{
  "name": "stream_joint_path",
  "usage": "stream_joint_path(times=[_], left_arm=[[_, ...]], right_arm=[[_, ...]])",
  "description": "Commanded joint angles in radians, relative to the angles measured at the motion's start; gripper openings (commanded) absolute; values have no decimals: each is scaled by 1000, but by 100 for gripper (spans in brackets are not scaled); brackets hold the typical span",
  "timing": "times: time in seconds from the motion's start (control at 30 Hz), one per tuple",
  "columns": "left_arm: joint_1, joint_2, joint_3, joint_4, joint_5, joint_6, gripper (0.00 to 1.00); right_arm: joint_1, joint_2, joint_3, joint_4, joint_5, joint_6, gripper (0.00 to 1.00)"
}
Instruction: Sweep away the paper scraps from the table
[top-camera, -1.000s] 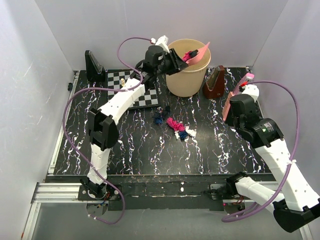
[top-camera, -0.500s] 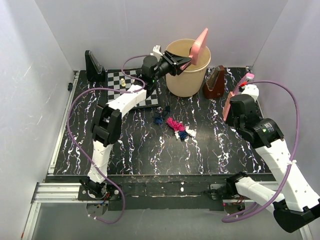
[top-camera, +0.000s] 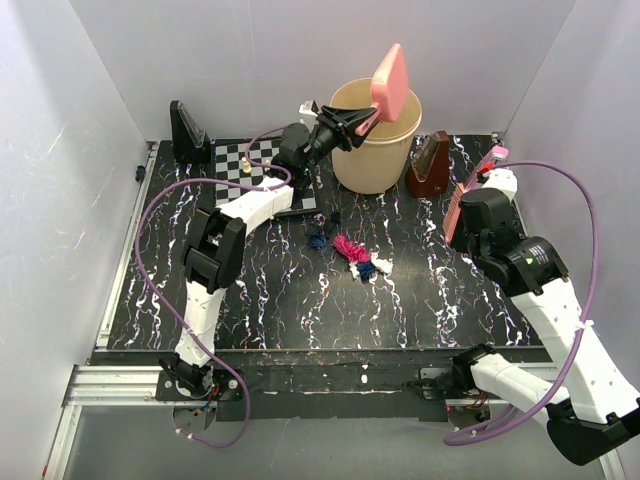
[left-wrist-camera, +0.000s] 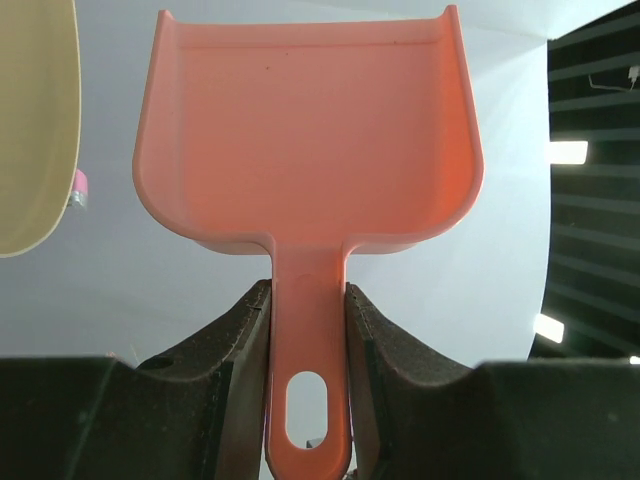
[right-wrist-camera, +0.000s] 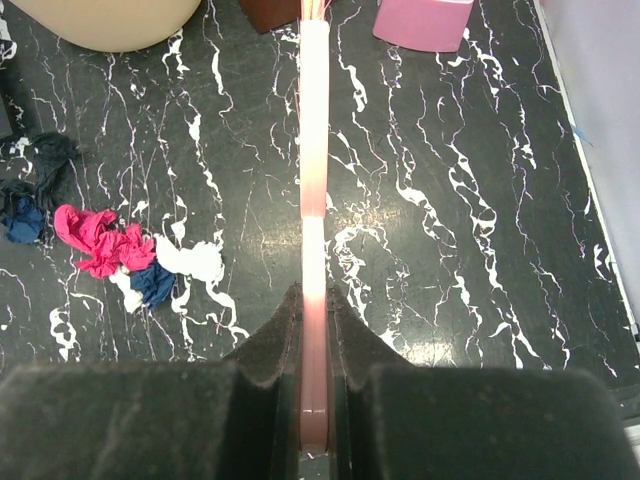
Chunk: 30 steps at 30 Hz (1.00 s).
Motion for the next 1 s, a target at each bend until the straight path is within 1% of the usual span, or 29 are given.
stream_joint_path(times=[0.0, 0.13, 0.27, 0.33, 0.43, 0.5, 0.63, 0.77, 0.97], left_arm=[[3, -19, -7, 67, -43, -66, 0], [1, 10, -4, 132, -41, -127, 0], [4, 52, -32, 314, -98, -248, 0], [6, 52, -32, 318, -92, -253, 0], [7, 41, -43, 273, -67, -245, 0], [7, 45, -56, 299, -67, -251, 0], [7, 79, -93, 374, -83, -317, 0], [7, 104, -127, 416, -77, -382, 0], [10, 93, -164, 433, -69, -354, 0]], right_arm=[[-7, -14, 53, 31, 3, 8, 1], [-6, -6, 53, 28, -3, 9, 1], [-7, 9, 67, 20, -18, 14, 1], [-7, 21, 77, 9, -20, 17, 1], [-7, 26, 81, 6, -18, 24, 1], [-7, 26, 81, 6, -20, 30, 1], [-7, 30, 81, 0, -31, 44, 1], [-7, 27, 91, -6, -32, 60, 1], [-7, 30, 104, -8, -44, 73, 1]])
